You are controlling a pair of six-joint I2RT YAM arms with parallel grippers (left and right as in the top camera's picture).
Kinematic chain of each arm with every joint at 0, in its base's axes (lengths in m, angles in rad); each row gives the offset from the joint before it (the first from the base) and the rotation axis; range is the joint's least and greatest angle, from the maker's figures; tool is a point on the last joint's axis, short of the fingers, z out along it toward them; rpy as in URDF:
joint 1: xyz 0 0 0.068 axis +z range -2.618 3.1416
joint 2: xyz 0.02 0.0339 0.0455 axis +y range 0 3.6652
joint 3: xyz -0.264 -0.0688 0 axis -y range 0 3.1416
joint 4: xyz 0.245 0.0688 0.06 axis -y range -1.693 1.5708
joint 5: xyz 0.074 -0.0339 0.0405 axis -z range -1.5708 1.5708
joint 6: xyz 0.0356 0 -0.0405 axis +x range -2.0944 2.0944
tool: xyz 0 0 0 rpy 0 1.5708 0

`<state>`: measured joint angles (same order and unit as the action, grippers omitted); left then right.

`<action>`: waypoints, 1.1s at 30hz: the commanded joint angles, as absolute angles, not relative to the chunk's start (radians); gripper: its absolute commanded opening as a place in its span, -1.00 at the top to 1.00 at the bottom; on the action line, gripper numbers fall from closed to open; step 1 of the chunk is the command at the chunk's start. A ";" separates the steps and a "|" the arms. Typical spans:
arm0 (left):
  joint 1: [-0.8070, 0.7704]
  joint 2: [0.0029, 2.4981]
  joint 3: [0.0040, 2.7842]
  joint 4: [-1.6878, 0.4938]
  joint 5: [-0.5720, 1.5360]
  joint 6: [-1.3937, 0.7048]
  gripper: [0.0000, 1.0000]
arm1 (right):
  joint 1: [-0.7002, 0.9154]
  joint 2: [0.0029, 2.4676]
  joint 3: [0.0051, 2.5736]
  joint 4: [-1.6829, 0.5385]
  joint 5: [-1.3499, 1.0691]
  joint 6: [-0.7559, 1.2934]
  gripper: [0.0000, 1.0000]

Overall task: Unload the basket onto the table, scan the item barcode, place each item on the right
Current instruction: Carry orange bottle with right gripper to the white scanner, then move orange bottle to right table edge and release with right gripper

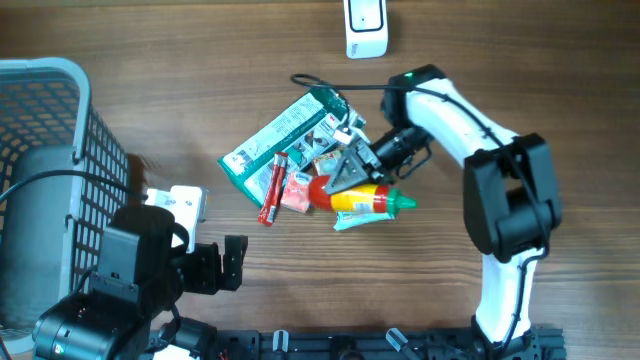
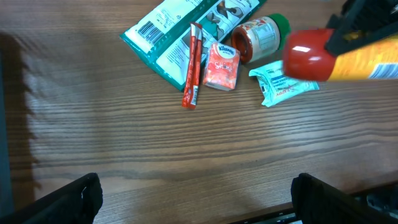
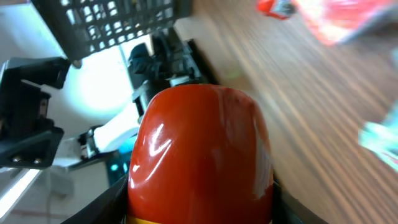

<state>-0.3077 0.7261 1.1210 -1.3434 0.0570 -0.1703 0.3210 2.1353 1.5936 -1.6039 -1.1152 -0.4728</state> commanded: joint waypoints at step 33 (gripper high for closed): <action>-0.311 0.721 1.128 -1.342 0.054 -0.166 -1.00 | 0.298 2.275 2.016 -0.349 0.352 0.493 0.49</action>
<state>-0.3077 0.7261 1.1210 -1.3434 0.0570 -0.1703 0.2832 2.1883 1.8618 -0.3969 0.2882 0.5568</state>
